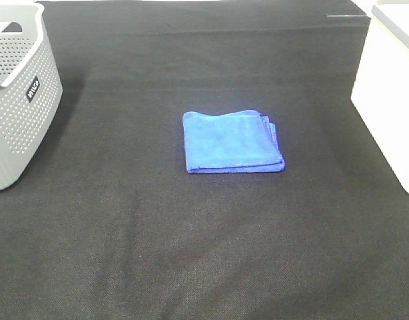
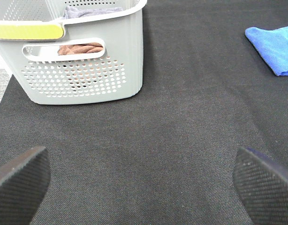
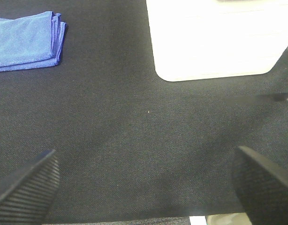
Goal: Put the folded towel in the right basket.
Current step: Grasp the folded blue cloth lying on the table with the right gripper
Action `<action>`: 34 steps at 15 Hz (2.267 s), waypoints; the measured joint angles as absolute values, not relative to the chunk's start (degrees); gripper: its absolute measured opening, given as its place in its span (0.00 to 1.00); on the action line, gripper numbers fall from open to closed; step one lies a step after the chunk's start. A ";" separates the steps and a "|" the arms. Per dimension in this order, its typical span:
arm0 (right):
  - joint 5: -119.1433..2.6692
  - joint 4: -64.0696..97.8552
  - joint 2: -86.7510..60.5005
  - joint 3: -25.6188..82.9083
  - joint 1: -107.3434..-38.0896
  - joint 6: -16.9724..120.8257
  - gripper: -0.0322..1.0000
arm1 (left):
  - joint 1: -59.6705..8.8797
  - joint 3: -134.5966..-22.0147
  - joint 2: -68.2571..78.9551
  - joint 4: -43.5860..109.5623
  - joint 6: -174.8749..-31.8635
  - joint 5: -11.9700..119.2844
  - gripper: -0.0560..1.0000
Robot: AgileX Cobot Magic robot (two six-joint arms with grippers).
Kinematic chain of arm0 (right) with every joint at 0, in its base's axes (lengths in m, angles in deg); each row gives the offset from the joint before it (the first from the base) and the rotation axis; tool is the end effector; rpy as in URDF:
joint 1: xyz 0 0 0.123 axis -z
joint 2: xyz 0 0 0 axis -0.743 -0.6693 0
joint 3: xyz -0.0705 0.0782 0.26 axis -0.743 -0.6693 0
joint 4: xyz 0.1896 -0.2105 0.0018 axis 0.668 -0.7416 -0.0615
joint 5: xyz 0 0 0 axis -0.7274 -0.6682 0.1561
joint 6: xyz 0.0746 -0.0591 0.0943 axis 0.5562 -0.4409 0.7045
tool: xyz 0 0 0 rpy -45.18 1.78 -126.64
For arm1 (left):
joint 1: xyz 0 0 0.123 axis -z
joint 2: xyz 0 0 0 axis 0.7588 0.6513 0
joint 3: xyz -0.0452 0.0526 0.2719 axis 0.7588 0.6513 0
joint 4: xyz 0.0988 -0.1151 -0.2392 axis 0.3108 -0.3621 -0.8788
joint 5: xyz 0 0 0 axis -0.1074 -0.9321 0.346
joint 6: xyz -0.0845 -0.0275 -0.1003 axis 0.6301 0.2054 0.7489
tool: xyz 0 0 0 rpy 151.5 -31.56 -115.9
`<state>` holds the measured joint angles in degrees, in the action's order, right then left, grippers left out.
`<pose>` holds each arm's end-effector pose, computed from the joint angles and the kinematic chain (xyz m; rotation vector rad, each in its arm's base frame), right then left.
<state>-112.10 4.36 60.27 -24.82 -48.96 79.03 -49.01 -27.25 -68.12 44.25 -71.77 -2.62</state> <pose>0.0664 -0.0085 0.2573 0.0645 2.1102 -0.0439 0.0658 -0.0050 0.2740 0.0513 2.0285 -0.0232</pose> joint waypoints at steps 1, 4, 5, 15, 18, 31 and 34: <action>-112.10 4.36 60.27 -24.82 -48.96 78.97 0.97 | -49.01 -27.25 -68.12 44.25 -71.77 -2.62 0.99; -112.10 4.36 60.27 -24.82 -48.96 78.97 0.97 | -48.96 -27.25 -68.12 44.25 -71.77 -2.62 0.99; -112.10 4.36 60.27 -24.82 -48.96 78.97 0.97 | -48.96 -27.25 -68.12 44.25 -71.77 -2.62 0.99; -112.21 4.36 60.27 -24.82 -48.96 78.97 0.97 | -48.96 -27.25 -68.12 44.25 -71.77 -2.62 0.99; -112.33 4.36 60.27 -25.22 -48.96 78.97 0.97 | -48.96 -27.25 -68.12 44.25 -71.77 -2.62 0.99; -112.33 4.36 60.27 -25.33 -48.96 78.97 0.97 | -48.96 -27.25 -68.12 44.25 -71.77 -2.62 0.99; -112.33 4.36 60.27 -25.33 -48.96 78.97 0.97 | -48.96 -27.25 -68.12 44.25 -71.77 -2.62 0.99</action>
<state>-112.33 4.36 60.27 -25.33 -48.96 78.97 -48.96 -27.25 -68.12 44.25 -71.77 -2.62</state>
